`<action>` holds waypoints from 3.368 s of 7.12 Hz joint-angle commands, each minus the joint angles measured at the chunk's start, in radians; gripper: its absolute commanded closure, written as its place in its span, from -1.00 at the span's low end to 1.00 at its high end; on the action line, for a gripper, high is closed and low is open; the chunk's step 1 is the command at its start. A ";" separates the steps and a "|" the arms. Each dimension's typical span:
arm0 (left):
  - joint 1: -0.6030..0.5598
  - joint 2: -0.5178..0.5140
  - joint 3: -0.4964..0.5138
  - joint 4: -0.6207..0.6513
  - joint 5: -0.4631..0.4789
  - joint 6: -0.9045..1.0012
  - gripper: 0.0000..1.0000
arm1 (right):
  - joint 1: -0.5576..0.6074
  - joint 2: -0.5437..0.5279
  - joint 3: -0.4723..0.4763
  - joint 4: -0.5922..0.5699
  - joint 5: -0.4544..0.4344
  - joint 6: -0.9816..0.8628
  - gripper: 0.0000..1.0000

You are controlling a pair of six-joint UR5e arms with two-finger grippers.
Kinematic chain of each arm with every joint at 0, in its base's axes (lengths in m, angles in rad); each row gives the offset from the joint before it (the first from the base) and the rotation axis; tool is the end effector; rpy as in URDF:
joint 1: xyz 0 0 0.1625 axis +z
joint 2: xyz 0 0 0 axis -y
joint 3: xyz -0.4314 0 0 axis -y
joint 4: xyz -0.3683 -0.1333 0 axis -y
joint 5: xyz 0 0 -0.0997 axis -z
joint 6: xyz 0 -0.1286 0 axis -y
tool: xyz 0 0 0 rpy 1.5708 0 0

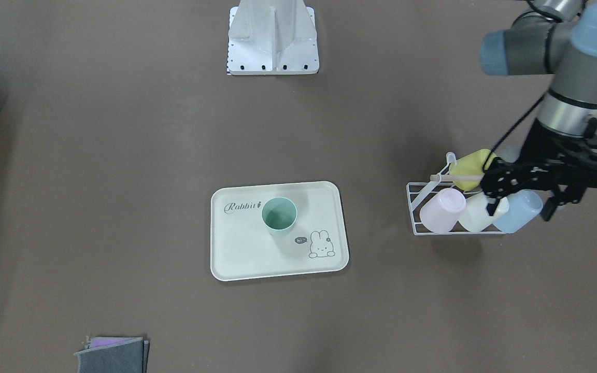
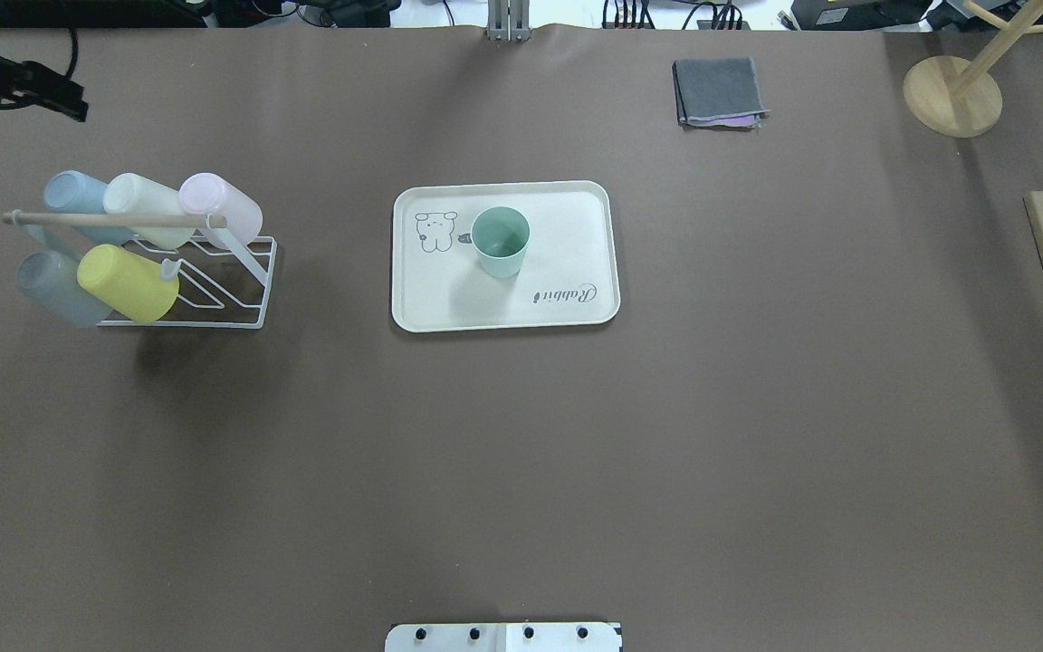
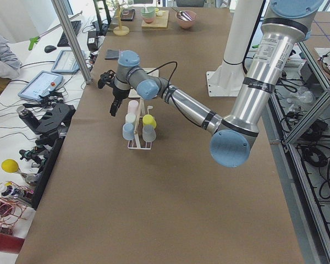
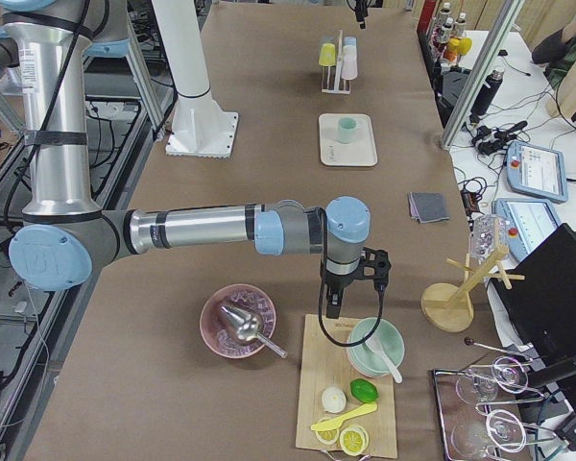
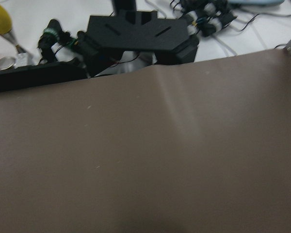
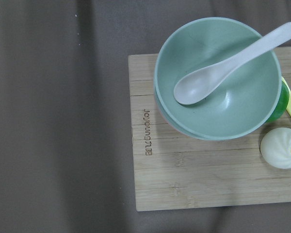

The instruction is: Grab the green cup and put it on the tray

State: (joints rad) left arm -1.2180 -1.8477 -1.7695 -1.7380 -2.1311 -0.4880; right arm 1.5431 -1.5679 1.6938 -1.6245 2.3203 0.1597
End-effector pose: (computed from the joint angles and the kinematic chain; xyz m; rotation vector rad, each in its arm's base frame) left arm 0.1431 -0.5765 0.4363 0.3501 0.7480 0.0526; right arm 0.0326 -0.4739 0.6344 -0.0016 -0.7526 0.0987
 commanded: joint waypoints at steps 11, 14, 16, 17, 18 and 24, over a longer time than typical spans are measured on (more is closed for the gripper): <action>-0.391 0.393 0.137 0.092 -0.255 0.554 -0.96 | 0.000 -0.011 0.009 0.000 0.001 0.000 -1.00; -0.390 0.389 0.134 0.091 -0.250 0.551 -0.96 | 0.002 -0.011 0.010 0.000 0.001 0.000 -1.00; -0.391 0.393 0.133 0.091 -0.250 0.551 -0.96 | 0.002 -0.011 0.010 0.000 0.002 0.000 -1.00; -0.390 0.392 0.134 0.092 -0.250 0.551 -0.96 | 0.002 -0.011 0.010 0.000 0.002 0.000 -1.00; -0.393 0.395 0.133 0.092 -0.250 0.551 -0.96 | 0.000 -0.009 0.010 0.000 0.001 0.001 -1.00; -0.393 0.397 0.136 0.092 -0.248 0.551 -0.96 | 0.002 -0.011 0.018 0.000 0.002 -0.006 -1.00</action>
State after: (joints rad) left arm -1.6106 -1.4512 -1.6349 -1.6460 -2.3792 0.0629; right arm 1.5434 -1.5772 1.7074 -1.6245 2.3224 0.1546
